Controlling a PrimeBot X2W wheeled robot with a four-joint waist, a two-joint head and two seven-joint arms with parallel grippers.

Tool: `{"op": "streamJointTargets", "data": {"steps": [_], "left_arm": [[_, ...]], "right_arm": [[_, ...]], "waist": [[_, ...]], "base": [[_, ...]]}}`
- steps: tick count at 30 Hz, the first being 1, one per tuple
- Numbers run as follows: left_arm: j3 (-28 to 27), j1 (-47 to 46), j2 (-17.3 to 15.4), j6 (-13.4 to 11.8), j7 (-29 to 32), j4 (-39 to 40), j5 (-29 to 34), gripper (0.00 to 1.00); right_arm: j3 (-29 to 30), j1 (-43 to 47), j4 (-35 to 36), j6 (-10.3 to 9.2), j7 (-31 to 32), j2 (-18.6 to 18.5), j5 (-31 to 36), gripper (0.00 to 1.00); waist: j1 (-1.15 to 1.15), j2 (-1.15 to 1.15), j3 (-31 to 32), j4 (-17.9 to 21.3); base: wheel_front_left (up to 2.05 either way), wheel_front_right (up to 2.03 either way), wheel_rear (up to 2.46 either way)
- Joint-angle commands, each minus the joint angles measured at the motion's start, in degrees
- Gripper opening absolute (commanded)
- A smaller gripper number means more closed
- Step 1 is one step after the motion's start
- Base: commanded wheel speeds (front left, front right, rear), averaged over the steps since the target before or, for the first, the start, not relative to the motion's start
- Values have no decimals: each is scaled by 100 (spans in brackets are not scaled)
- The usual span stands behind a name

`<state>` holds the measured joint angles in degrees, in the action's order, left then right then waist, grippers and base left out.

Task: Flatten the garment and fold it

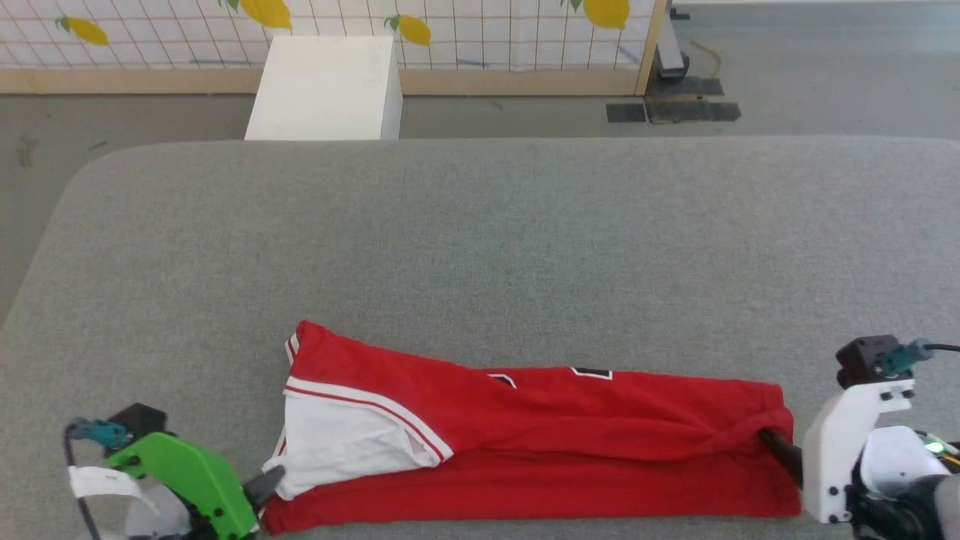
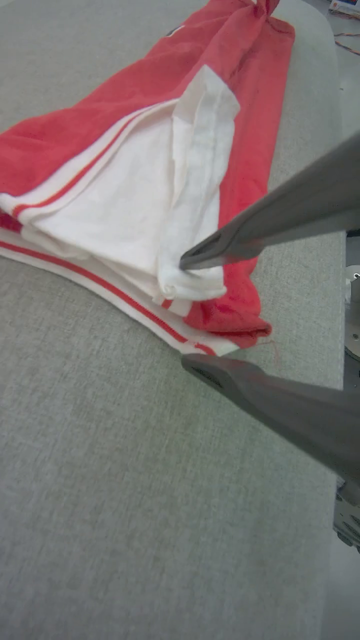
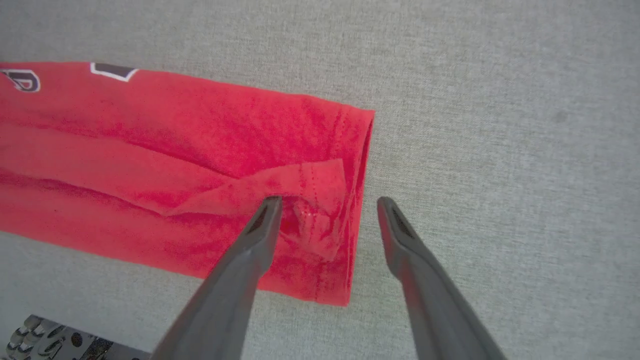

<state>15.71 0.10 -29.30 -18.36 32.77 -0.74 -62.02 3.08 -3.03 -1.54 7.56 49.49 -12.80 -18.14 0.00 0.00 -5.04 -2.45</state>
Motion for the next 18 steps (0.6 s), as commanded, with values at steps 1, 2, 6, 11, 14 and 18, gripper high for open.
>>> {"op": "streamJointTargets", "data": {"steps": [1, 2, 6, 11, 14, 18], "left_arm": [[-55, 87, -158, -83, 21, 62, 106, 100], [-100, 91, -258, -138, 12, 119, 164, 100], [-392, -35, -480, -206, -275, 437, 333, 100], [-819, -528, -519, 45, -1880, 728, 1143, 100], [-834, -808, -421, 463, -3034, 682, 1651, 100], [-722, -1064, -265, 916, -4239, 433, 2144, 100]], "right_arm": [[69, 146, 125, -8, 58, -85, -118, 100], [115, 206, 244, -8, 149, -155, -186, 100], [554, 341, 650, -8, 426, -309, -432, 100], [839, 231, 833, -8, 470, -461, -609, 100], [678, 163, 691, -8, 471, -515, -746, 100], [360, 98, 439, -8, 374, -570, -919, 100]], "waist": [[0, 0, 126, 22], [0, 0, 167, 17], [0, 0, 219, -15], [0, 0, 89, -48], [0, 0, -55, -78], [0, 0, -279, -125]], "base": [[0, 0, 0], [0, 0, 0], [0, 0, 0], [0, 0, 0], [0, 0, 0], [0, 0, 0]]}}
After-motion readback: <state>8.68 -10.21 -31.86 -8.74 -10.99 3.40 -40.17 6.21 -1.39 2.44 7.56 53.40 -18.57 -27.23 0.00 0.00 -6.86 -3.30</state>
